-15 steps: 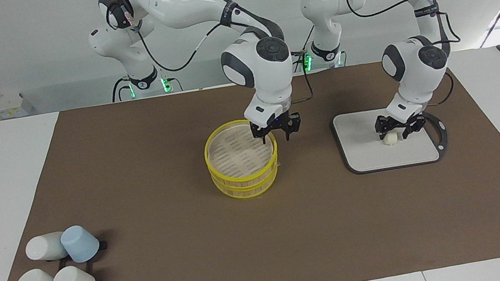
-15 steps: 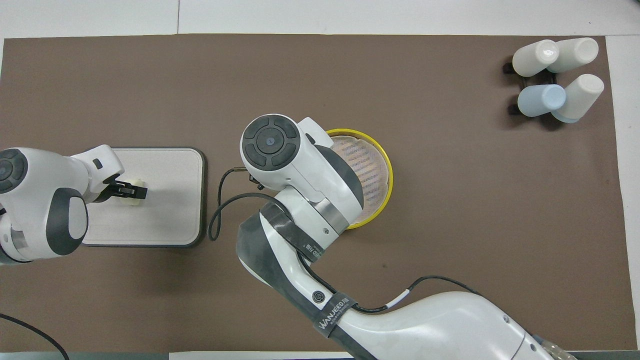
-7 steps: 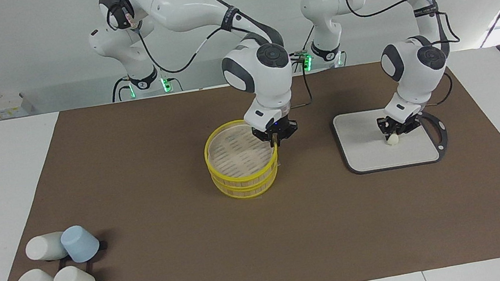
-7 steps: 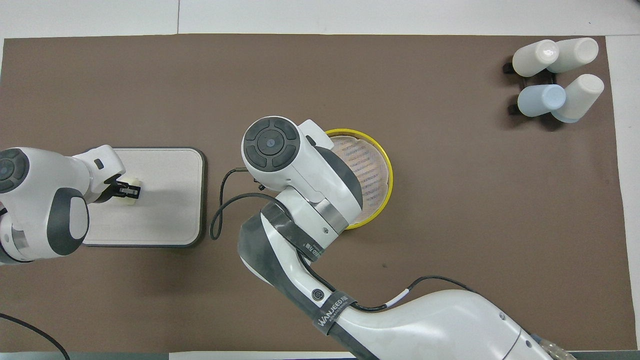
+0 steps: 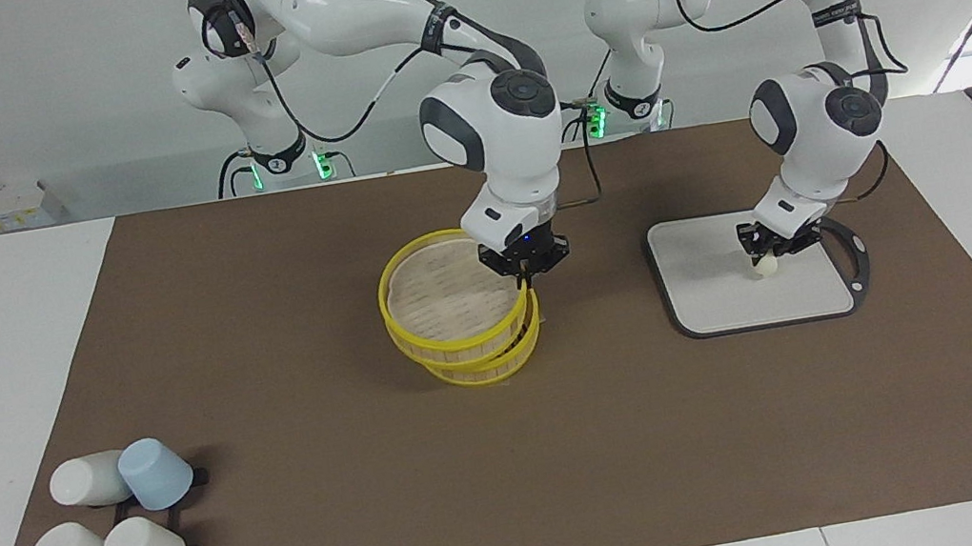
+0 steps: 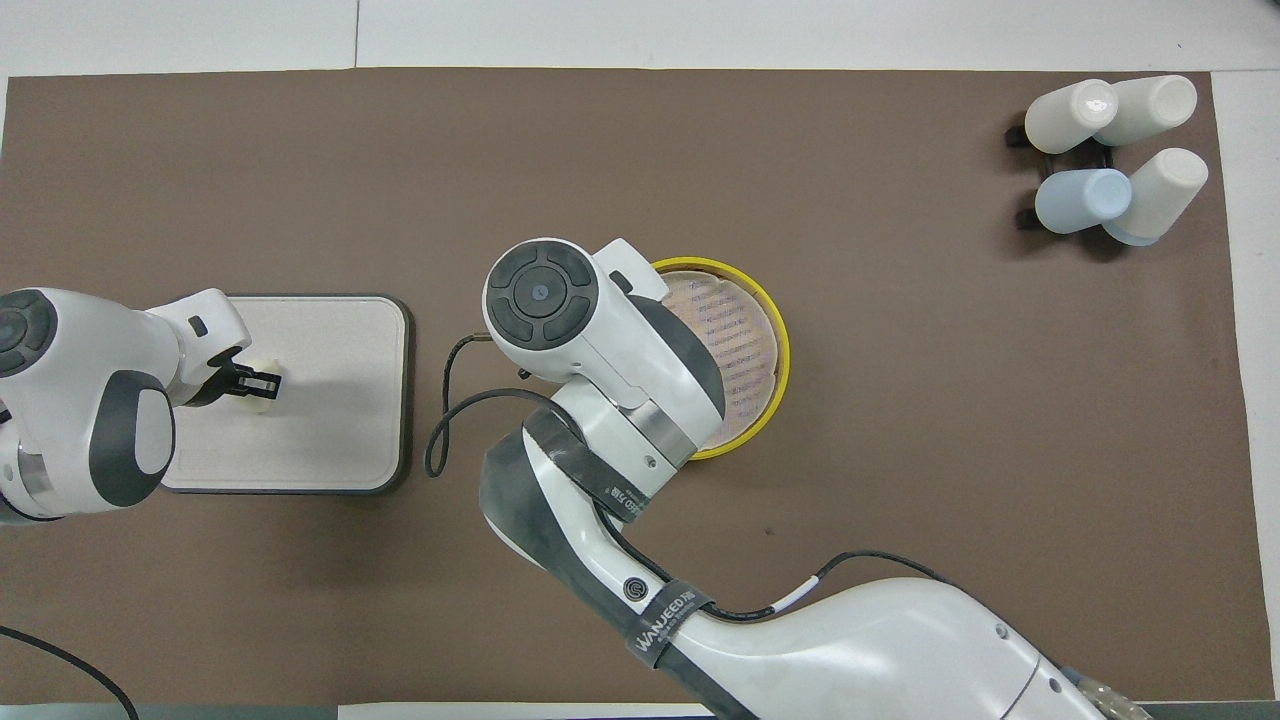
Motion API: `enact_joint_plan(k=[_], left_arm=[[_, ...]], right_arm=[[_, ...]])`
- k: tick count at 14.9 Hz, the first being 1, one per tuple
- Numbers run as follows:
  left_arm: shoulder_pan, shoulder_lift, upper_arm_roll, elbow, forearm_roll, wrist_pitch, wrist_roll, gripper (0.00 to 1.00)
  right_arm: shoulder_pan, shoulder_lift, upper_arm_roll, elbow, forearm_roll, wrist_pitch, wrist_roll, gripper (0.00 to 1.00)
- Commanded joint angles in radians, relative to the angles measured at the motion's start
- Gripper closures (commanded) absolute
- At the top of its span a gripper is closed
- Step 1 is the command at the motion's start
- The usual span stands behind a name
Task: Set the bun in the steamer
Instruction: 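Grasp the steamer lid with the right gripper while the left gripper grasps the bun, then lift the lid off with the right gripper while the left gripper lifts the bun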
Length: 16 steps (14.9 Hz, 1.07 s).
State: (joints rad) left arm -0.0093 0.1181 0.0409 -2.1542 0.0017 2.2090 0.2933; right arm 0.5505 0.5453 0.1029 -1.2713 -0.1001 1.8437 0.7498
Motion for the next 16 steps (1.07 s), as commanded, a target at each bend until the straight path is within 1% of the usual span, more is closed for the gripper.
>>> enact_joint_plan(k=[1,4,5,7,8,10,11,13,15,16], left_arm=[[-0.049,0.000,0.000,0.147,-0.014,-0.174,-0.118,0.81],[-0.154,0.012,0.001,0.282,-0.025,-0.284,-0.343,0.81],[-0.209,0.035,0.002,0.334,-0.040,-0.304,-0.452,0.81],[-0.297,0.069,0.002,0.420,-0.065,-0.313,-0.616,0.81],[-0.345,0.080,0.001,0.450,-0.078,-0.308,-0.687,0.81],[-0.452,0.087,0.000,0.458,-0.103,-0.272,-0.799,0.80],[-0.506,0.087,0.000,0.444,-0.105,-0.205,-0.860,0.80],[-0.627,0.113,0.000,0.419,-0.105,-0.091,-0.971,0.80],[-0.691,0.124,0.000,0.375,-0.105,-0.005,-0.985,0.80],[-0.724,0.144,0.000,0.364,-0.105,0.027,-0.987,0.79]], right_arm=[[-0.133,-0.027,0.017,0.026,0.002,-0.027,-0.194,1.00],[-0.229,-0.053,0.012,0.026,0.000,-0.027,-0.331,1.00],[-0.269,-0.054,0.014,0.026,0.003,-0.027,-0.390,1.00],[-0.325,-0.065,0.015,0.026,0.011,-0.043,-0.449,1.00],[-0.342,-0.068,0.015,0.026,0.010,-0.069,-0.461,1.00],[-0.363,-0.071,0.015,0.026,0.016,-0.116,-0.490,1.00],[-0.374,-0.071,0.015,0.026,0.017,-0.132,-0.491,1.00],[-0.383,-0.076,0.012,0.020,0.031,-0.152,-0.491,1.00],[-0.389,-0.080,0.011,0.015,0.033,-0.161,-0.491,1.00],[-0.397,-0.080,0.011,0.013,0.036,-0.162,-0.491,1.00]])
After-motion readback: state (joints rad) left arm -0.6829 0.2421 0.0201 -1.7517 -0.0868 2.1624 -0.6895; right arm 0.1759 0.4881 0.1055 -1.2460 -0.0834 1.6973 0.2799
